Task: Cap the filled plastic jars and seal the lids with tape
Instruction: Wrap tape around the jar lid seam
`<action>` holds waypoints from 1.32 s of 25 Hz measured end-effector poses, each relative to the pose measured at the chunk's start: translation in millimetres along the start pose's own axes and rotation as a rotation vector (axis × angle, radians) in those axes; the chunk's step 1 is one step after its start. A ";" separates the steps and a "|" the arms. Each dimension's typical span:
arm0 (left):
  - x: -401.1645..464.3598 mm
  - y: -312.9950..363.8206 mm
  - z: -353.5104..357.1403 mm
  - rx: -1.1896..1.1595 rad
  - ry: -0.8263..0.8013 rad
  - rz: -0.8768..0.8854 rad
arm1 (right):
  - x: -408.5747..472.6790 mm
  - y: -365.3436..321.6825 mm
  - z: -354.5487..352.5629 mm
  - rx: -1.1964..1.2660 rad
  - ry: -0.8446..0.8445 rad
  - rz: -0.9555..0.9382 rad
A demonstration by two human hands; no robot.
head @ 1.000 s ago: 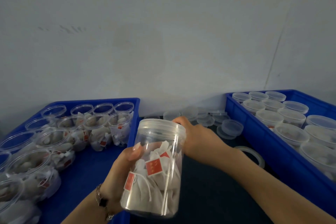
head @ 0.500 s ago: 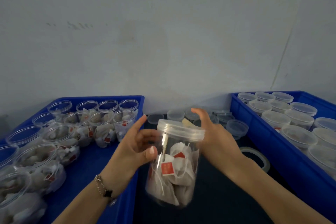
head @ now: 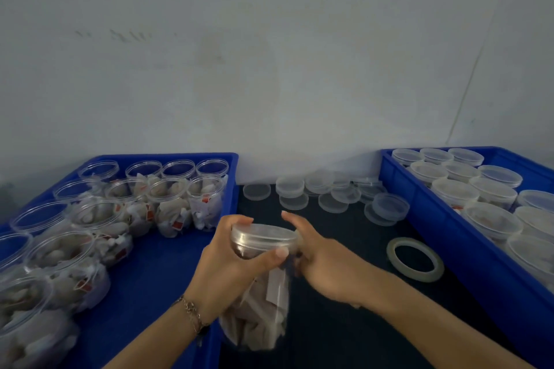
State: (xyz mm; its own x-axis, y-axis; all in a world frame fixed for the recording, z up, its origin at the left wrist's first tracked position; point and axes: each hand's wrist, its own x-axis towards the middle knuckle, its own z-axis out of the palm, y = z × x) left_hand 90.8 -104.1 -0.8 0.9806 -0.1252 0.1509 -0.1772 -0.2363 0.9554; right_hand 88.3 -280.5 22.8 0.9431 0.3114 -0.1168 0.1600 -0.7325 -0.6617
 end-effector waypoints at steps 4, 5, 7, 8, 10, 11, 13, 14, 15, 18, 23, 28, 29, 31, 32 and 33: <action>0.6 -4.0 1.8 0.036 -0.053 -0.013 | -5.7 8.8 -9.1 0.787 -0.412 0.185; 0.2 -4.9 3.2 0.055 -0.084 -0.012 | -7.3 13.3 -8.4 0.761 -0.421 0.173; 0.7 -7.8 4.9 0.089 -0.135 -0.015 | -9.5 21.8 -7.7 0.640 -0.394 0.154; 1.7 -9.2 5.8 0.095 -0.145 -0.025 | -10.4 25.7 -8.8 0.597 -0.378 0.161; 4.3 -11.1 6.1 0.063 -0.139 -0.048 | -13.9 31.9 -12.1 0.576 -0.351 0.198; 5.7 -12.2 5.7 0.044 -0.131 -0.055 | -16.4 32.6 -12.5 0.570 -0.346 0.194; 9.2 -13.3 4.9 0.072 -0.134 -0.047 | -20.1 33.9 -10.5 0.442 -0.299 0.143; 10.6 -13.6 5.2 0.117 -0.145 -0.032 | -21.3 35.7 -8.0 0.320 -0.234 0.102; 12.0 -13.7 6.1 0.174 -0.156 -0.011 | -21.8 37.1 -5.1 0.179 -0.155 0.052; 14.4 -17.2 10.0 0.359 -0.157 0.066 | -24.8 43.9 6.4 -0.085 0.021 -0.046; 15.9 -22.8 14.9 0.547 -0.151 0.025 | -24.1 54.9 27.8 -0.147 0.212 -0.078; 18.0 -27.2 23.0 0.765 -0.223 -0.062 | -19.5 65.6 43.6 -0.443 0.299 -0.152; 17.0 -27.2 25.1 0.785 -0.228 -0.056 | -18.0 66.9 46.2 -0.494 0.308 -0.152; 16.0 -25.8 29.0 0.824 -0.251 -0.022 | -14.4 69.2 51.7 -0.541 0.323 -0.172; 15.6 -24.4 30.6 0.841 -0.254 -0.009 | -13.2 71.2 54.3 -0.539 0.347 -0.184; 15.4 -22.7 31.4 0.860 -0.248 0.000 | -11.3 73.3 56.1 -0.527 0.383 -0.192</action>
State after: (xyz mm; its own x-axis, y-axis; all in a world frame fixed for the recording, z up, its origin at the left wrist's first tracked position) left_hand 107.3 -130.9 -28.1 0.9520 -0.3061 -0.0039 -0.2763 -0.8647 0.4195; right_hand 73.0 -303.8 -65.9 0.9049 0.3004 0.3015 0.3643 -0.9129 -0.1839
